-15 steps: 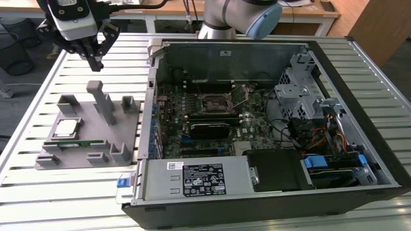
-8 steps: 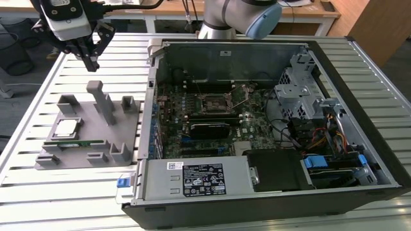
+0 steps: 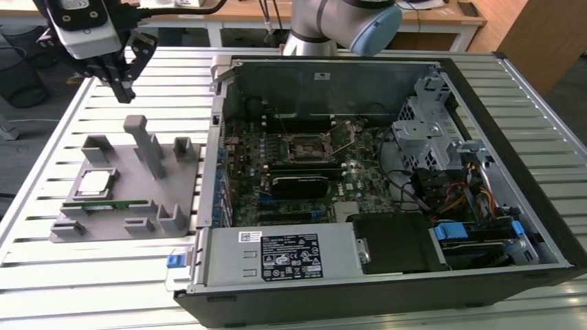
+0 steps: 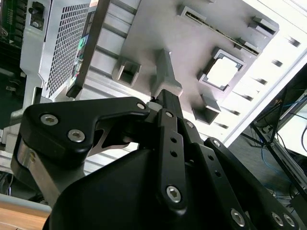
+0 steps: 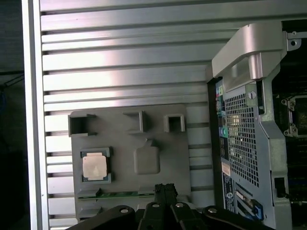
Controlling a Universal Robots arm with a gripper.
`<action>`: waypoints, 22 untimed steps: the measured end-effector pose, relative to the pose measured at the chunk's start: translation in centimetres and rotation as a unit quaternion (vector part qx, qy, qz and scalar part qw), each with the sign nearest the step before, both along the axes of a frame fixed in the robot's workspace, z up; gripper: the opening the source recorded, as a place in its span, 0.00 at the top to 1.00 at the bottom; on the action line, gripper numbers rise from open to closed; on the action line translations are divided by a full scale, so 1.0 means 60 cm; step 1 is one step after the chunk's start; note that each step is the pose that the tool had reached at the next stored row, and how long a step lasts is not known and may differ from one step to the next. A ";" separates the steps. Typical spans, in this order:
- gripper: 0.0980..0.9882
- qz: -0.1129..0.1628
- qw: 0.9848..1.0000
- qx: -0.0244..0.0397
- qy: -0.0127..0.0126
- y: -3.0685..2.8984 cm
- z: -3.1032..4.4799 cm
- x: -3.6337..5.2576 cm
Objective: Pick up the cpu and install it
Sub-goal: 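Reach for the cpu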
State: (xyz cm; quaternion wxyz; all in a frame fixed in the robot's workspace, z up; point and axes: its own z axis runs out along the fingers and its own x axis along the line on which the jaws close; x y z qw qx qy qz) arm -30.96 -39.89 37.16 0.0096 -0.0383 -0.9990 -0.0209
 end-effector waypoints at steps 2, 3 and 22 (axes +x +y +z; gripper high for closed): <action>0.99 0.000 1.000 0.000 0.000 0.0000 -0.001 -0.007; 0.99 0.000 1.000 0.000 0.000 0.0000 -0.001 -0.009; 0.99 0.000 1.000 0.000 0.002 0.0000 -0.004 -0.037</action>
